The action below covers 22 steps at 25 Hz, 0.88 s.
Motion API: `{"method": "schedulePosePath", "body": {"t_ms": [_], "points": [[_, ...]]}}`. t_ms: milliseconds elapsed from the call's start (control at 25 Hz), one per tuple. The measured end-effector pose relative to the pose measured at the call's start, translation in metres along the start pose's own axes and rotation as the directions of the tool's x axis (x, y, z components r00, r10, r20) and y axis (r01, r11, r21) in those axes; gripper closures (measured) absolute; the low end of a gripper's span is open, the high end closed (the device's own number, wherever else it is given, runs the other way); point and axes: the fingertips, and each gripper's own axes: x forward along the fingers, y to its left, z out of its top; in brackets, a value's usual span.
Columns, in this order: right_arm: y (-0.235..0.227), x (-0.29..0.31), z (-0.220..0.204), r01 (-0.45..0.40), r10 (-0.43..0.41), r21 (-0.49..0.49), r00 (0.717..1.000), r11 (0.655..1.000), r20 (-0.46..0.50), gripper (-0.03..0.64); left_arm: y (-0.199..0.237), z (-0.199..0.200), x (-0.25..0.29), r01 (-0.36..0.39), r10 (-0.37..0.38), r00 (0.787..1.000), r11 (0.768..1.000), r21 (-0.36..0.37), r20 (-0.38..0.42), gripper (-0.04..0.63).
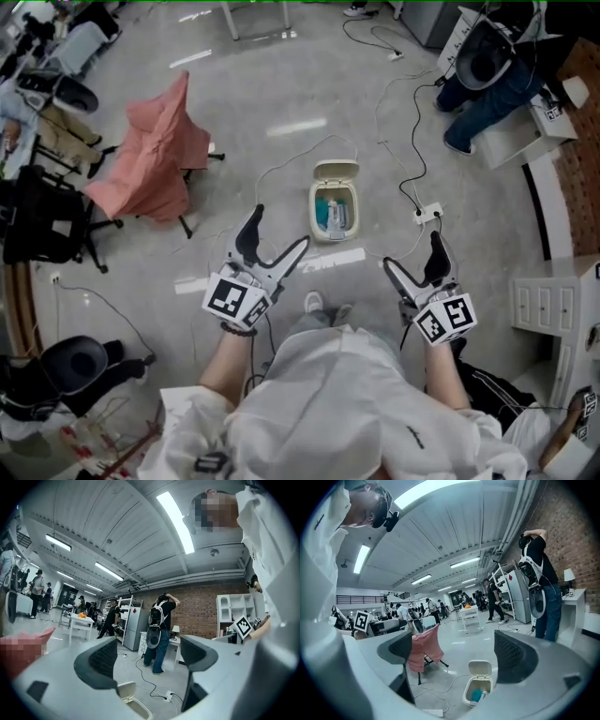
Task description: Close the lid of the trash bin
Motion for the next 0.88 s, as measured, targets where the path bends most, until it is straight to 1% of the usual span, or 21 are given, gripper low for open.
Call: {"method": "schedulePosePath", "body": {"t_ms": [120, 360, 560, 720, 880], "points": [[-0.009, 0.018, -0.005, 0.002, -0.001, 0.006, 1.000, 1.000, -0.021, 0.077, 0.013, -0.012, 0.017, -0.007, 0.007, 1.000, 1.000, -0.002, -0.022, 0.176], [-0.034, 0.060, -0.013, -0.032, 0.031, -0.013, 0.998, 0.999, -0.052, 0.077, 0.031, -0.033, 0.059, -0.009, 0.010, 0.998, 1.000, 0.018, -0.067, 0.176], [-0.074, 0.105, -0.018, -0.047, 0.043, -0.050, 0.996, 0.998, -0.079, 0.077, 0.057, -0.056, 0.101, -0.046, 0.050, 0.992, 0.998, 0.041, -0.114, 0.178], [-0.112, 0.149, -0.030, -0.086, 0.078, -0.071, 0.991, 0.994, -0.108, 0.078, 0.077, -0.086, 0.140, -0.078, 0.084, 0.984, 0.996, 0.045, -0.160, 0.178], [-0.147, 0.186, -0.048, -0.121, 0.111, -0.075, 0.985, 0.990, -0.129, 0.078, 0.093, -0.119, 0.175, -0.099, 0.110, 0.973, 0.993, 0.066, -0.201, 0.178]]}}
